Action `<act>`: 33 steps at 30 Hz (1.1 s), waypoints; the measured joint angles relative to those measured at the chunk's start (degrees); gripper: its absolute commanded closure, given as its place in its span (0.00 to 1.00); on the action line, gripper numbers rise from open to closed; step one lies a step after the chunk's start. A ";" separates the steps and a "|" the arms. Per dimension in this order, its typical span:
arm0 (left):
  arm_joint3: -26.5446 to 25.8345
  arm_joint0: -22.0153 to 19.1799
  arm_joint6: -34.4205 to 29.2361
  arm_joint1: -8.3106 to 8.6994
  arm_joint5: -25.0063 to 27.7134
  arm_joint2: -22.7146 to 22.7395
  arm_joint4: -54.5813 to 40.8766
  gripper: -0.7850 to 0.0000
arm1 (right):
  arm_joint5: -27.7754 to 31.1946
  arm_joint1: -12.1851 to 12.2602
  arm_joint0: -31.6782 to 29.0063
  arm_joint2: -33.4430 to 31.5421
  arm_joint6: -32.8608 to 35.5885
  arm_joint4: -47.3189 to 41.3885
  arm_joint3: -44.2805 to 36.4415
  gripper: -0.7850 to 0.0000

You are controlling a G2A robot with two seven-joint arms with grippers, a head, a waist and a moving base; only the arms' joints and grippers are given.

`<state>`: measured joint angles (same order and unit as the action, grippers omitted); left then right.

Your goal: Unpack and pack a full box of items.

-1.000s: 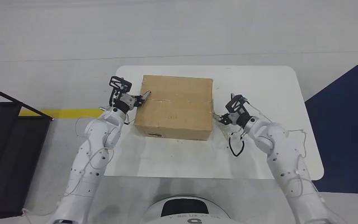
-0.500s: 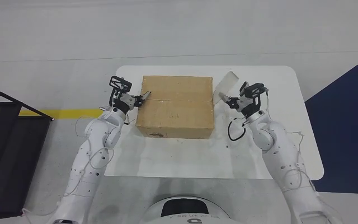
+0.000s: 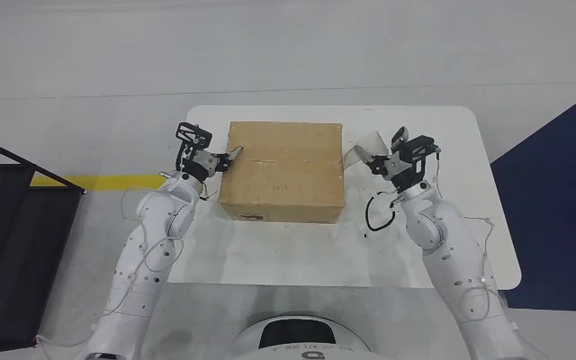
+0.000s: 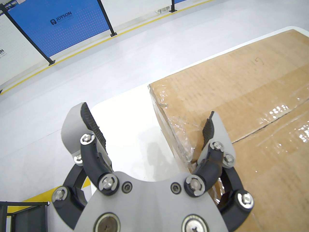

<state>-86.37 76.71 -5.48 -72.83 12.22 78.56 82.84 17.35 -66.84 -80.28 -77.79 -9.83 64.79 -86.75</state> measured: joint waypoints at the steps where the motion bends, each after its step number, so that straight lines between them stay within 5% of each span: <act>1: 0.00 0.00 0.00 0.00 0.00 0.00 0.00 0.00 | -1.49 -0.09 0.05 0.50 1.40 0.87 -1.05 0.00; 11: 0.00 0.00 0.00 0.00 0.00 0.00 0.00 0.00 | -14.79 -1.40 3.12 10.60 22.12 16.62 -15.01 0.00; 17: 0.00 0.00 0.00 0.00 0.00 0.00 0.00 0.00 | -19.26 -3.52 9.17 21.03 31.90 25.05 -15.19 0.00; 33: 0.00 0.00 0.00 0.00 0.00 0.00 0.00 0.00 | -27.26 -10.66 24.33 37.83 41.02 32.74 -8.49 0.00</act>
<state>-86.37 76.71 -5.48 -72.83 12.22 78.56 82.84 -9.91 -77.50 -55.95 -39.96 31.19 97.54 -95.24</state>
